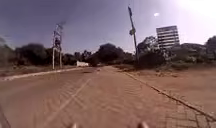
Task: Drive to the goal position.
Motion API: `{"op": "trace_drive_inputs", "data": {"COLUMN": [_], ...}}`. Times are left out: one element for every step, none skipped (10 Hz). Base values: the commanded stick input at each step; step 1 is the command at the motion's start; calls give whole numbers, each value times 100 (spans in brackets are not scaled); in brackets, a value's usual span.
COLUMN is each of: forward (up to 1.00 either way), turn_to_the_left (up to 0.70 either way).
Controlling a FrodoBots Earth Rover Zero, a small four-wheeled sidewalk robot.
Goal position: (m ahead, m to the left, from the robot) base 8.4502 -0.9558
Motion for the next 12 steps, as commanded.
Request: {"op": "trace_drive_inputs", "data": {"forward": [100, 100, 100, 100, 100, 100, 100, 100, 100, 100, 100, 100], "turn_to_the_left": [0, 0, 0, 0, 0, 0, 0, 0, 0, 0, 0, 0]}}
